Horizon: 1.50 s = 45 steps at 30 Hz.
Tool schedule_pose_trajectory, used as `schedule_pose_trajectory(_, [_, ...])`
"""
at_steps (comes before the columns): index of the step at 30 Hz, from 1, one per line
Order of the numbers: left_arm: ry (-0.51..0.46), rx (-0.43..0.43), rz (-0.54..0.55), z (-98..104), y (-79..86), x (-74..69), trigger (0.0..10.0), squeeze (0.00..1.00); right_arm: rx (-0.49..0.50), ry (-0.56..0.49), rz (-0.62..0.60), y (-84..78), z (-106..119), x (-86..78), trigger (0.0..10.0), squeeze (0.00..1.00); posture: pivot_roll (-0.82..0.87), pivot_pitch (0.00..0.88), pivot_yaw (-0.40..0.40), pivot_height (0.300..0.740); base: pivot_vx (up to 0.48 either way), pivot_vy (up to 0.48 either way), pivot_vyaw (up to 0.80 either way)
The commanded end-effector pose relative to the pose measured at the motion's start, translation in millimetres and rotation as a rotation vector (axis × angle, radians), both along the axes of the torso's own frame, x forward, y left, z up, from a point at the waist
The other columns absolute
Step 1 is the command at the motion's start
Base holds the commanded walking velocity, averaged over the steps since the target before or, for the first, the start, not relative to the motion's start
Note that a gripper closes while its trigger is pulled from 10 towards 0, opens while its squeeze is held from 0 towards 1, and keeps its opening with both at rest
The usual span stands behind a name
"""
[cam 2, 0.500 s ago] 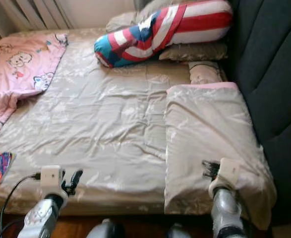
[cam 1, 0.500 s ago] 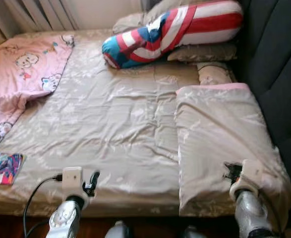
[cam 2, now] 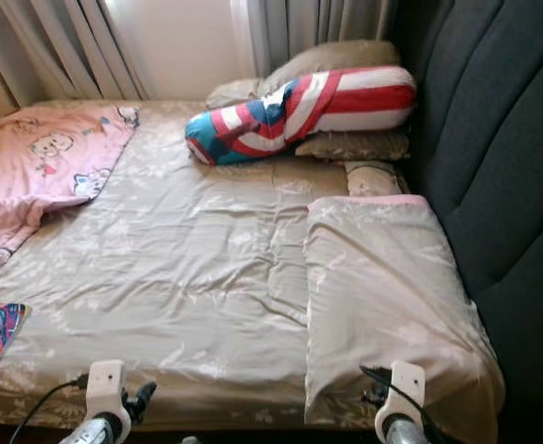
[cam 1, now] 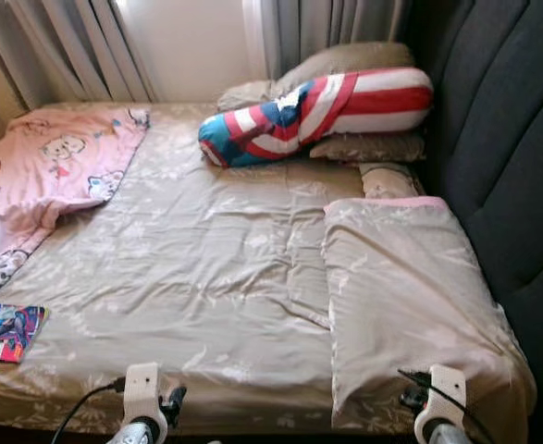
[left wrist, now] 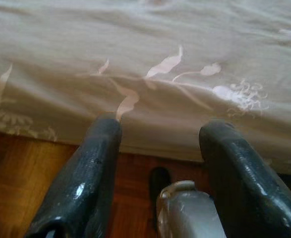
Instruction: Clean up the room
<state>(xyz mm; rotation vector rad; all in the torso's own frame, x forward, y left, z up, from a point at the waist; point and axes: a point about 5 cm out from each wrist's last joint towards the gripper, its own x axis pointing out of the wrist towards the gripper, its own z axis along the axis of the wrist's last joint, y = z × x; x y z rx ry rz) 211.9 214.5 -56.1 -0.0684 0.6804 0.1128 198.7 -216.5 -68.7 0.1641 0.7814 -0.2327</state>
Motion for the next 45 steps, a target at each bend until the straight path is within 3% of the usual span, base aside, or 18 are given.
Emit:
schedule_pose_trajectory(1, [0.031, 0.012, 0.002, -4, 2.0, -4.1, 10.0, 0.0, 0.006, 0.039, 0.013, 3.5, -4, -5.6, 10.0, 0.0, -0.03, 0.0, 0.009, 0.693, 0.0, 0.0, 0.0])
schedule_pose_trajectory(12, [0.12, 0.015, -0.007, -15, -3.8, -18.0, 10.0, 0.0, 0.031, 0.061, 0.026, 11.0, -8, -9.6, 10.0, 0.0, -0.03, 0.0, 0.007, 0.713, 0.0, 0.0, 0.0])
schedule_pose_trajectory(16, [0.161, 0.016, 0.011, -20, 1.4, -29.1, 10.0, 0.0, 0.035, 0.087, 0.037, 14.7, -12, -15.3, 10.0, 0.0, -0.03, 0.0, 0.001, 0.738, 0.0, 0.0, 0.0])
schedule_pose_trajectory(29, [0.251, 0.036, 0.032, -28, 21.4, -53.6, 10.0, 0.0, 0.05, 0.089, 0.065, 21.0, -11, -11.6, 10.0, 0.0, -0.04, 0.0, 0.003, 0.74, 0.0, 0.0, 0.0])
schedule_pose_trajectory(40, [0.263, 0.031, -0.001, -31, 2.6, -50.1, 10.0, 0.0, 0.056, 0.101, 0.106, 28.0, -13, -12.1, 10.0, 0.0, -0.03, 0.0, 0.005, 0.74, 0.0, 0.0, 0.0])
schedule_pose_trajectory(45, [0.264, 0.026, 0.004, -31, 1.5, -49.0, 10.0, 0.0, 0.05, 0.103, 0.104, 26.9, -13, -13.9, 10.0, 0.0, -0.04, 0.0, 0.008, 0.74, 0.0, 0.0, 0.0])
